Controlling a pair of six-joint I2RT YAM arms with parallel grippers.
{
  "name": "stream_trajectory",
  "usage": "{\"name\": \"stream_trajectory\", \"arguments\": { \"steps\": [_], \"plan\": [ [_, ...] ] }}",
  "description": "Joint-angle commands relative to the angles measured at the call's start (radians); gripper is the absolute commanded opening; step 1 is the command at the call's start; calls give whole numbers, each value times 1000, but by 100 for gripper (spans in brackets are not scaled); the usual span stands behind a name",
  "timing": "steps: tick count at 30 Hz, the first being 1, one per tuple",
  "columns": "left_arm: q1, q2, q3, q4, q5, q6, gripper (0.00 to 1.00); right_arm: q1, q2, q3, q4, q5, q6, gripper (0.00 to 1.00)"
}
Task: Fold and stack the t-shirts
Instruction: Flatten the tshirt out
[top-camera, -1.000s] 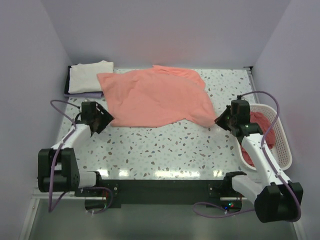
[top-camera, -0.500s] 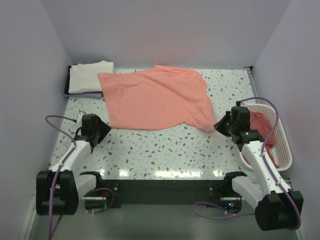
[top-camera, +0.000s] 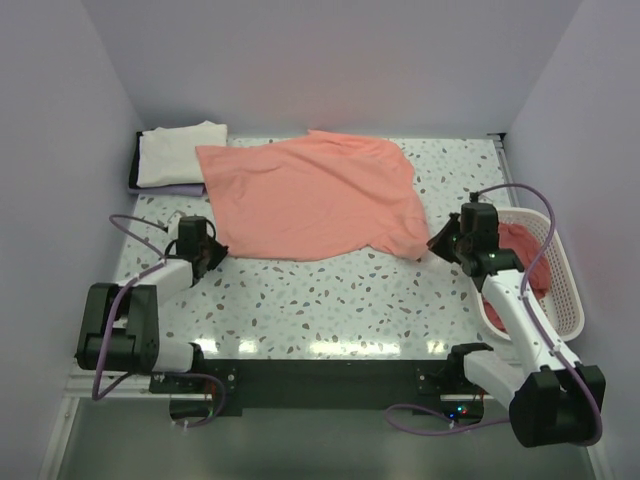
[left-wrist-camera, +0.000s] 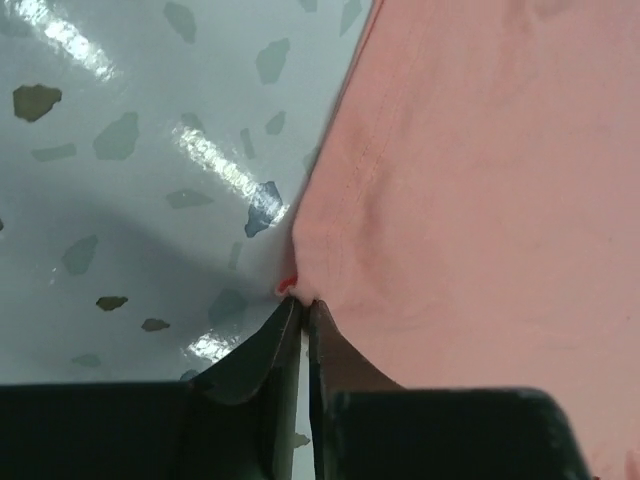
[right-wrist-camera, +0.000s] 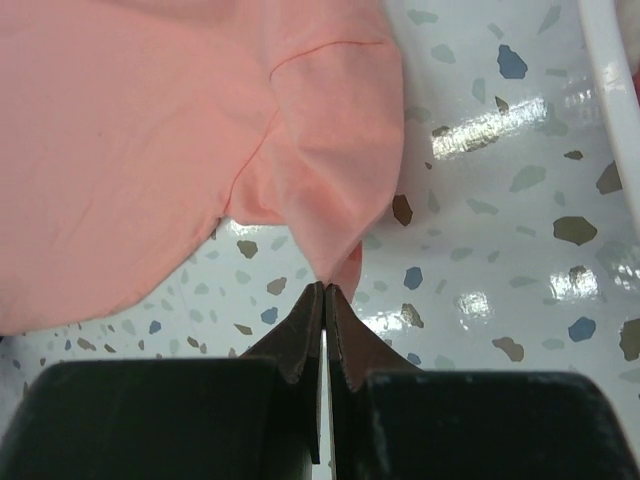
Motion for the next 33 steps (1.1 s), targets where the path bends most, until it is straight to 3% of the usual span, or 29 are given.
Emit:
{"name": "stream_trajectory", "arguments": {
  "steps": [1, 3, 9, 16, 19, 20, 21, 26, 33],
  "plan": [
    [-7, 11, 85, 31, -9, 22, 9, -4, 4, 76, 8, 7, -38, 0],
    [-7, -36, 109, -20, -23, 51, 0, -4, -7, 109, -17, 24, -50, 0],
    [-5, -200, 177, -182, -72, 137, 0, -5, -73, 238, -148, 83, -90, 0],
    [1, -201, 289, -296, -58, 248, 0, -4, -76, 379, -250, 133, -130, 0],
    [5, -80, 372, -331, -38, 280, 23, -5, 14, 398, -230, 126, -127, 0],
    [5, -49, 401, -336, -17, 282, 42, -4, 47, 396, -218, 112, -125, 0],
    [5, 6, 407, -337, -4, 285, 48, -5, 73, 392, -196, 75, -122, 0],
    [5, 14, 317, -270, 10, 257, 56, -5, 199, 332, -118, 63, -115, 0],
    [7, -177, 122, -225, -15, 171, 57, -4, 300, 314, -67, 89, -86, 0]
  ]
}}
